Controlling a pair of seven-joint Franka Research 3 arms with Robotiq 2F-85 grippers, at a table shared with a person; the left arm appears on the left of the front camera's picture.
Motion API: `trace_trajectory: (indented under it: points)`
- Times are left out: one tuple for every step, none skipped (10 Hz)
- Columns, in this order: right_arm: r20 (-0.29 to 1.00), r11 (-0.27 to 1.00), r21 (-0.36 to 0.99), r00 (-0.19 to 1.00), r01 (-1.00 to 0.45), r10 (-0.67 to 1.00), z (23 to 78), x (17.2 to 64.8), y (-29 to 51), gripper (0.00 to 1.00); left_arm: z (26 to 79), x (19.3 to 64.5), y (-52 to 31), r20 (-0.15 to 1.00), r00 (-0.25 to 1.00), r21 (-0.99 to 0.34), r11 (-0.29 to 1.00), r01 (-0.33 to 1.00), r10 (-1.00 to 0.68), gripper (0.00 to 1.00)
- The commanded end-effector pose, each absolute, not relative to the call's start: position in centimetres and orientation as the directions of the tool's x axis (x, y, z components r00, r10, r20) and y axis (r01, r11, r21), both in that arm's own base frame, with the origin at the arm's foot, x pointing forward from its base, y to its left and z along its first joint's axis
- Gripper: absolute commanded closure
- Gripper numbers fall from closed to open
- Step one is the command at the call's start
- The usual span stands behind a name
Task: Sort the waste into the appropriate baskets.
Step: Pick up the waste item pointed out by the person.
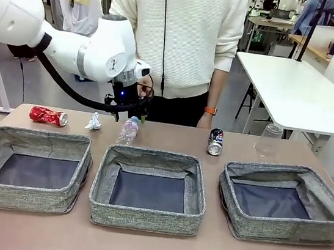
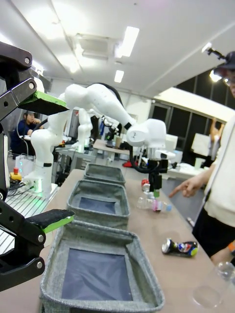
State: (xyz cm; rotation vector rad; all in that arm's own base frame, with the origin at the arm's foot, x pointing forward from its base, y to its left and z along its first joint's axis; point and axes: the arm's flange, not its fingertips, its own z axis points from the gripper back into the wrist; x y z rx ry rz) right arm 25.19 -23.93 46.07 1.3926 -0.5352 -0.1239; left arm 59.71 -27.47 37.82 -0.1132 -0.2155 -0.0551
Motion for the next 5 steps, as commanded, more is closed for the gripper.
trace_trajectory:
  points:
    - [0.313, 0.187, 0.948, 0.865, -0.258, -0.393, 46.3, 25.4, -24.1, 0.00, 35.0, 58.7, -27.5, 0.317, 0.948, -0.002, 0.999, 0.036, -0.033, 0.00]
    - [0.313, 0.187, 0.948, 0.865, -0.258, -0.393, 46.3, 25.4, -24.1, 0.00, 33.9, 58.7, -27.4, 0.322, 0.946, 0.003, 0.999, 0.036, -0.035, 0.00]
    - [0.313, 0.187, 0.948, 0.865, -0.258, -0.393, 46.3, 25.4, -24.1, 0.00, 33.1, 58.8, -27.3, 0.305, 0.952, -0.010, 0.999, 0.038, -0.034, 0.00]
    - [0.313, 0.187, 0.948, 0.865, -0.258, -0.393, 46.3, 25.4, -24.1, 0.00, 32.8, 59.0, -27.6, 0.319, 0.947, -0.034, 0.998, 0.049, -0.036, 0.00]
    - [0.313, 0.187, 0.948, 0.865, -0.258, -0.393, 46.3, 25.4, -24.1, 0.00, 32.6, 59.3, -27.9, 0.308, 0.950, -0.039, 0.998, 0.057, -0.042, 0.00]
